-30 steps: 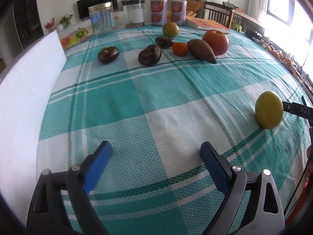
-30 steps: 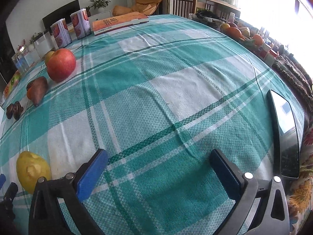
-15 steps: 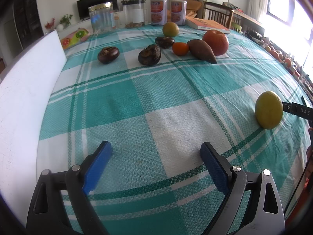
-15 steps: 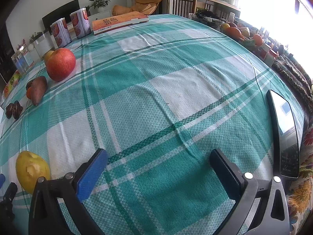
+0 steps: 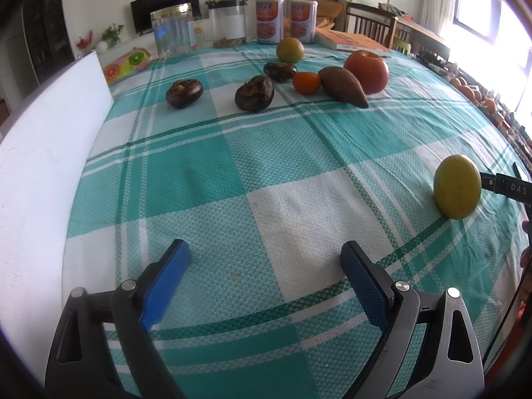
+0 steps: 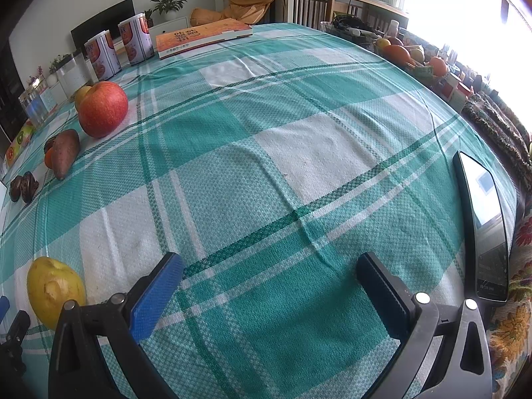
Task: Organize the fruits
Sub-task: 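Move the left gripper back over the table toward the dark mangosteens, then grasp the dark mangosteen with the left gripper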
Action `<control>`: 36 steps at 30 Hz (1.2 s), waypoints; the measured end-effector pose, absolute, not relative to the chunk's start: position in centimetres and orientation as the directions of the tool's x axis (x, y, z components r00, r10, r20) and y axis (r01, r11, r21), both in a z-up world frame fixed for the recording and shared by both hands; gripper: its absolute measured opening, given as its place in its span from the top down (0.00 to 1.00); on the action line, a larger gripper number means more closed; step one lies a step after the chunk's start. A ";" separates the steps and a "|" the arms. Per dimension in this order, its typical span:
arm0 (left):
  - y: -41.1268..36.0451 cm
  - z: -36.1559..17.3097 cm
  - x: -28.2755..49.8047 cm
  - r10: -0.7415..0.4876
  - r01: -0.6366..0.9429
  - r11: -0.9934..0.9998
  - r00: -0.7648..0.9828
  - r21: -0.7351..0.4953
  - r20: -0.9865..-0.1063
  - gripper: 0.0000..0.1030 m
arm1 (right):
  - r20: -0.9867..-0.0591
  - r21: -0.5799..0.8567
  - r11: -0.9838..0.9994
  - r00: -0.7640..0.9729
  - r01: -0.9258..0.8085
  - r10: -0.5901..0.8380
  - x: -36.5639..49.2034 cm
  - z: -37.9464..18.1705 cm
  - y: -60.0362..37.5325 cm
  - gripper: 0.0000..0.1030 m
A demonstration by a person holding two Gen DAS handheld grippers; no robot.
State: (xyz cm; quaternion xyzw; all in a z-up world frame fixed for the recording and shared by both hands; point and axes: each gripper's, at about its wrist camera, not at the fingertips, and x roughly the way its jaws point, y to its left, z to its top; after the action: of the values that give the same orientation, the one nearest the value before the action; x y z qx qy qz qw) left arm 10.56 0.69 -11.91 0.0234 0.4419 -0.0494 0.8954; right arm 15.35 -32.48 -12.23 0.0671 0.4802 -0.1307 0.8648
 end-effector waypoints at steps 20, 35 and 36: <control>0.5 -11.8 11.3 -0.054 0.087 0.996 0.588 -0.004 -0.807 0.08 | -0.847 -0.009 0.957 0.506 0.290 -0.161 15.3 -12.3 -32.5 0.00; 1.7 -11.6 25.9 -0.038 -0.102 0.987 0.597 -0.123 -0.801 0.11 | -0.847 -0.009 0.957 0.507 0.289 -0.161 15.3 -12.3 -32.4 0.00; 1.7 -11.7 26.1 -0.033 -0.099 0.988 0.602 -0.116 -0.797 0.12 | -0.847 -0.009 0.957 0.507 0.289 -0.161 15.3 -12.3 -32.4 0.00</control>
State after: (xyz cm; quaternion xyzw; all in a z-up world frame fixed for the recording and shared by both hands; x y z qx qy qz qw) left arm 26.10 1.68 -11.70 -0.0744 0.4455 0.0185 0.8920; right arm 15.26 -32.44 -12.32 0.0669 0.4791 -0.1300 0.8655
